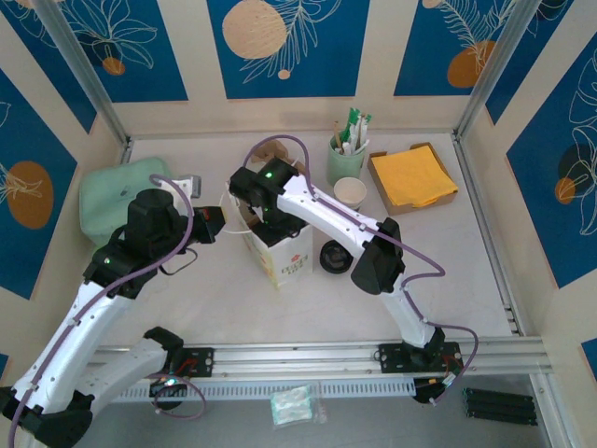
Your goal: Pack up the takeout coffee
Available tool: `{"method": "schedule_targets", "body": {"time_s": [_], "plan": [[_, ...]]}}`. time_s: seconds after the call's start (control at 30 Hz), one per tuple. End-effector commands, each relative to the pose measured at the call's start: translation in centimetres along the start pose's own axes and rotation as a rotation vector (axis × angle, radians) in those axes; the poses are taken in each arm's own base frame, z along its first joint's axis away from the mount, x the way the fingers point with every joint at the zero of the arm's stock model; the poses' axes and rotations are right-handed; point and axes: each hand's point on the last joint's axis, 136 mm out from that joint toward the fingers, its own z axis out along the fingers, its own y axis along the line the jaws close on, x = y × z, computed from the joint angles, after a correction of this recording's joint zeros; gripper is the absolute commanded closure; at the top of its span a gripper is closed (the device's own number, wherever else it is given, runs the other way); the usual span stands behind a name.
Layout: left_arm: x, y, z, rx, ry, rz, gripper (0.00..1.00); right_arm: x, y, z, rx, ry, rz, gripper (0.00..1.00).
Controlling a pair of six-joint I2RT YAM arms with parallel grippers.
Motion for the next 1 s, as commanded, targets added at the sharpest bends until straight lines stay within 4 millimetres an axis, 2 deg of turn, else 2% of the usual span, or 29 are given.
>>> {"method": "schedule_targets", "body": {"time_s": [0.0,0.3,0.7,0.97], "plan": [[0.1,0.4,-0.1,-0.011,0.002,-0.021,1.00,2.6,-0.7,0.3,0.007,0.126,-0.006,0.38],[0.0,0.2,-0.2,-0.005,0.000,-0.020,1.00,2.8,-0.7,0.1,-0.020,0.155,-0.017,0.38],[0.2,0.4,-0.2,-0.009,0.001,-0.021,1.00,4.4,-0.9,0.5,-0.019,0.213,-0.019,0.39],[0.1,0.4,-0.1,-0.010,-0.001,-0.020,1.00,4.4,-0.9,0.6,-0.014,0.213,-0.022,0.39]]}}
